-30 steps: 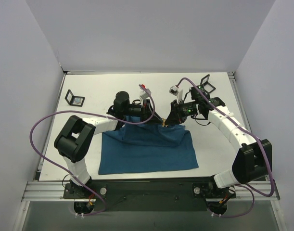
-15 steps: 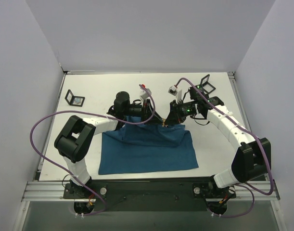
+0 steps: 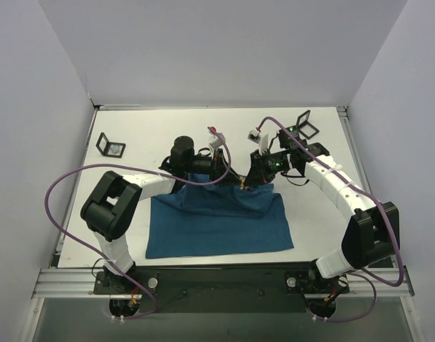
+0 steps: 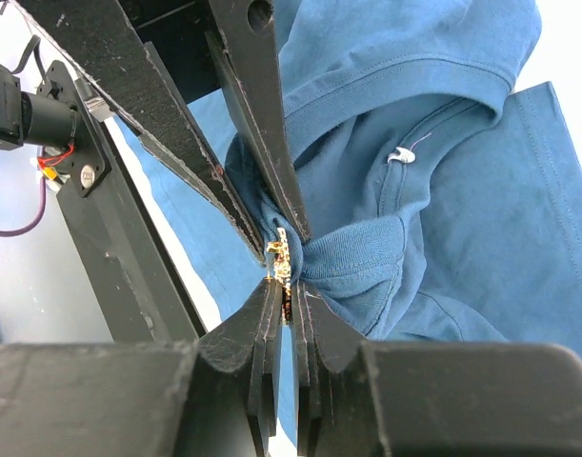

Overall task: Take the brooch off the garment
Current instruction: Open the brooch over the flattened clothing.

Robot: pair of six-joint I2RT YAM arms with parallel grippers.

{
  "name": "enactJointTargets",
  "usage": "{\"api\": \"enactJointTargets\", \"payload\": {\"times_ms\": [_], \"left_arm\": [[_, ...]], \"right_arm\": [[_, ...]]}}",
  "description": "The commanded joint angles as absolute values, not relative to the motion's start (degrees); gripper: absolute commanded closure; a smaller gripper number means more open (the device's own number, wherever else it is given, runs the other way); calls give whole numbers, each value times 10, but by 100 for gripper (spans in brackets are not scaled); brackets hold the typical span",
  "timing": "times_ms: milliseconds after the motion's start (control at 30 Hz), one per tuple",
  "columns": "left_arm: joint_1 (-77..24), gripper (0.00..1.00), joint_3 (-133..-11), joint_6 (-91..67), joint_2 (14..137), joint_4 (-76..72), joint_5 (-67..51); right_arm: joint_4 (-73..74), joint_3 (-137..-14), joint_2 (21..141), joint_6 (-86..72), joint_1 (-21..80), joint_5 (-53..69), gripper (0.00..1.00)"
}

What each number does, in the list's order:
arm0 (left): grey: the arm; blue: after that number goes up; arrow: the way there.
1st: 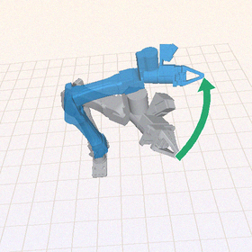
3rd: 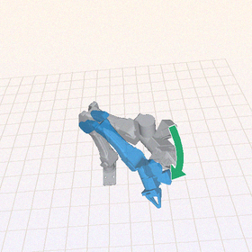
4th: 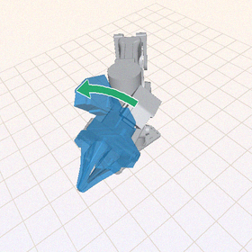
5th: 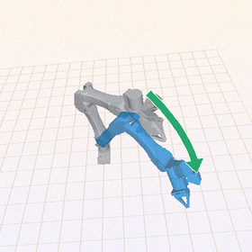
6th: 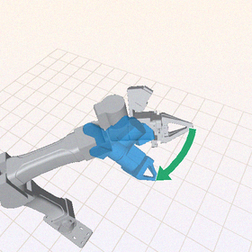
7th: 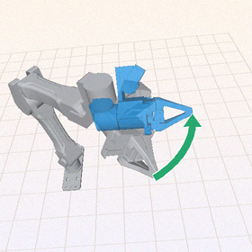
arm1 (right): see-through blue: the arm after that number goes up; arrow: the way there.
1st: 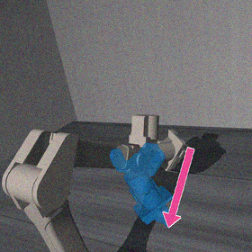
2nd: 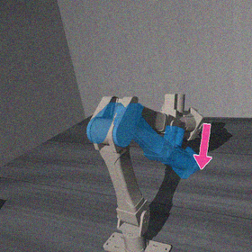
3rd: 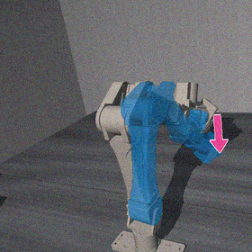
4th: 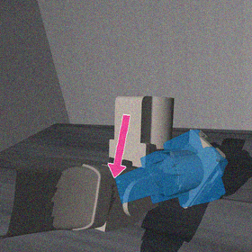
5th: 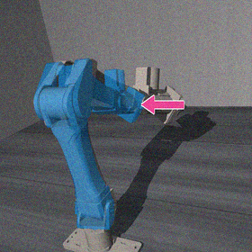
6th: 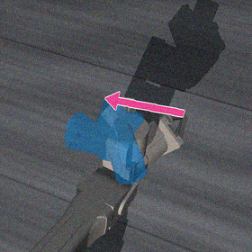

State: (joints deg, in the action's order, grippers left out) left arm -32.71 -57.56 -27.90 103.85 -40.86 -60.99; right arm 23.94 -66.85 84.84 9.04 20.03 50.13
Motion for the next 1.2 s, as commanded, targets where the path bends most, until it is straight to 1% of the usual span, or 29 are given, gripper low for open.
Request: {"api": "enactJointTargets", "payload": {"times_ms": [0,333,867,1167], "left_arm": [[-340,73,-589,-279,1025,-425,-624],[-344,70,-585,-297,1029,-448,-636],[-350,69,-585,-305,1033,-459,-650],[-355,69,-586,-330,1043,-490,-664]], "right_arm": [[232,-690,856,100,205,488,100],[233,-691,858,101,205,486,100],[236,-693,862,102,205,484,100],[237,-694,864,103,206,485,100]]}}
